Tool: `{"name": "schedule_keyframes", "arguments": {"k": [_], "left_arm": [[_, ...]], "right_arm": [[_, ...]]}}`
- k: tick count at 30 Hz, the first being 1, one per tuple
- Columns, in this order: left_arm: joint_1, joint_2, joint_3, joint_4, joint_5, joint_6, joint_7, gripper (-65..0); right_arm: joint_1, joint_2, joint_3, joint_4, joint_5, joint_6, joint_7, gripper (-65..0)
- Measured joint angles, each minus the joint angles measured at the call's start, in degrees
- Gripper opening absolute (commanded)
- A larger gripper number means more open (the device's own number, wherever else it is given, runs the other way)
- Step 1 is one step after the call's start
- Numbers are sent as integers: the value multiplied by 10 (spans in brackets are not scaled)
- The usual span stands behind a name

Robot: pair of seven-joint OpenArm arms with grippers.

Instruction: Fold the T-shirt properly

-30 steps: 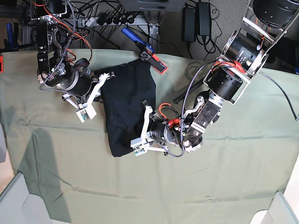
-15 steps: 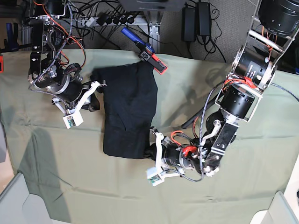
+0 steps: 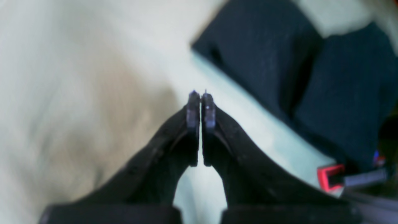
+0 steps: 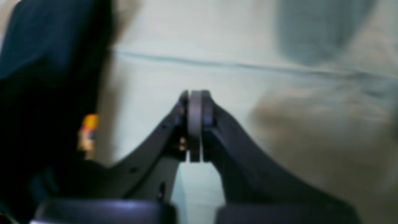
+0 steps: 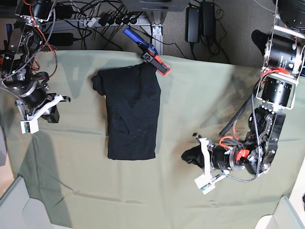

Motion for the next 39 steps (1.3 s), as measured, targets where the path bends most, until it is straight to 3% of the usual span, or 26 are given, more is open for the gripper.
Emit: {"name": "schedule_keyframes", "arguments": {"k": [6,14,27,33,39], "left_arm": [[101,-61,-29,119,-7,0,-3,-635],[260,-102,-198,219,-43,0,17,-635],[528,-105,-417,276,-61,0,37,-635],[626,-85,-423,262,-20,1,9,-635],[642,-47,-413,125,54,2,-23,-635]], "right_arm": [[-10,40,19,-4,3,0,-4,-650],[-103,84,29,-4,33,0,-6,-650],[-318,84,120,-3,103,0,-32,-650],[-393,75,118,-4,106,0,-28,-650],[-409,61,90,-85,98,0,-13,-650]]}}
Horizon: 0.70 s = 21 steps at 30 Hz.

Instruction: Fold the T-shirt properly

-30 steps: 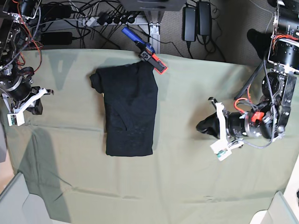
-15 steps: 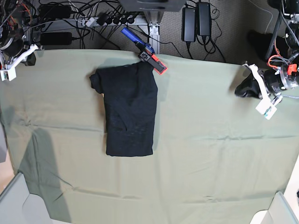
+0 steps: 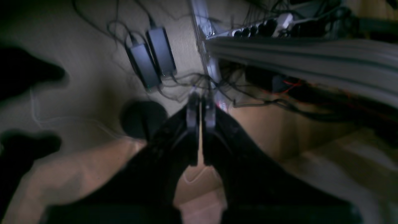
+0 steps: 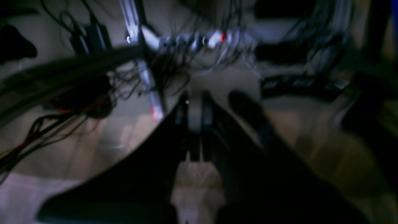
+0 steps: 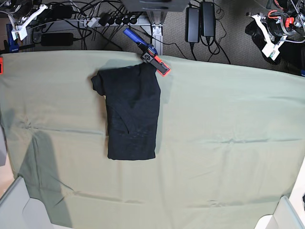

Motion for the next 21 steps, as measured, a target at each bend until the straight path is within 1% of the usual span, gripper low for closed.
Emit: {"name": "schedule_keyframes", "arguments": {"k": [2,3,7,11,14,16,18,19,20,21], "left_arm": [[-11,0,21,-66,33,0,-25,-635],[-18,1,34,-102,57,10,-33,-635],[-61,2,103,-253,115,68,-83,-635],[-143,12,172,-397,165,121,-95,-635],[-215,29,227,-503,198,153,-106,-635],[-262,42,257,-563,205,154,-122,-635],[-310,58,286,-615,216,156,-160,-640],[-334,68,299,-640,228,170,-169,-650],[-359,80,312,-664,242,189,-167,-650],[-382,91,325,-687,256,200,-165,-650]], "right_arm": [[8,0,-23,-53,-8,0,3,-650],[16,0,-36,-82,-18,-1,3,-650],[65,-2,-99,-207,-44,-1,11,-650],[134,-3,-161,-331,-74,-3,17,-650],[197,-7,-197,-415,-100,-8,18,-650],[240,-10,-212,-462,-108,-11,19,-650],[285,-13,-216,-506,-114,-11,21,-650],[306,-14,-216,-527,-125,-12,21,-650],[326,-14,-216,-548,-138,-16,20,-650],[343,-14,-216,-567,-148,-19,12,-650]]}}
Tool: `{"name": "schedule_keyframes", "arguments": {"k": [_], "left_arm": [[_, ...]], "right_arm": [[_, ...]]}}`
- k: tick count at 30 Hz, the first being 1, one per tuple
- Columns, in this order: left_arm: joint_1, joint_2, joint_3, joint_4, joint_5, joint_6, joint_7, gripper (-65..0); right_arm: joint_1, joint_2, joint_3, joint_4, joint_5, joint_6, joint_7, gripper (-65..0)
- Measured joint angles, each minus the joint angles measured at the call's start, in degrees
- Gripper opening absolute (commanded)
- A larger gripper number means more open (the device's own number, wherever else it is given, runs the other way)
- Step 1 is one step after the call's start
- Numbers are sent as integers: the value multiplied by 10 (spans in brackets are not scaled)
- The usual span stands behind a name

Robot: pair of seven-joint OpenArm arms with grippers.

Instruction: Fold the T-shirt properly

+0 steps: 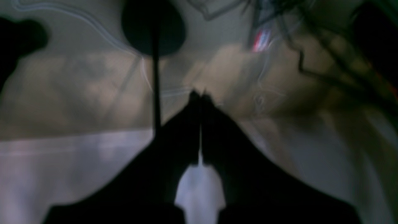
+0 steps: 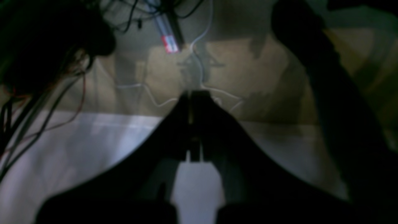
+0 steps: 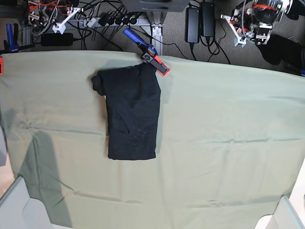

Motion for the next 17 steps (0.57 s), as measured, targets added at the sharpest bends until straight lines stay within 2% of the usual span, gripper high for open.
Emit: {"name": "schedule_keyframes", "arguments": {"k": [4,7,10,13,17], "left_arm": [[-62,26,43,-55,6,5,-10,-650],[-84,39,68,-56,9,9,-12,-650],[-105,67,90,-56,7,10,-5,-650],[-100,97,110,-56,5,12,9,-650],[-86,103,116,-56,1,17,-7,-650]], "right_arm": [[45,0,0,-51,-3,-1,-12,-650],[49,-1,0,-57,-2,-1,-8,-650],[53,-3,0,-57,-2,-1,-16,-650],[58,-10,2,-57,-5,-1,-40,-650],[62,-31,2,-53,0,-1,-42,-650]]}}
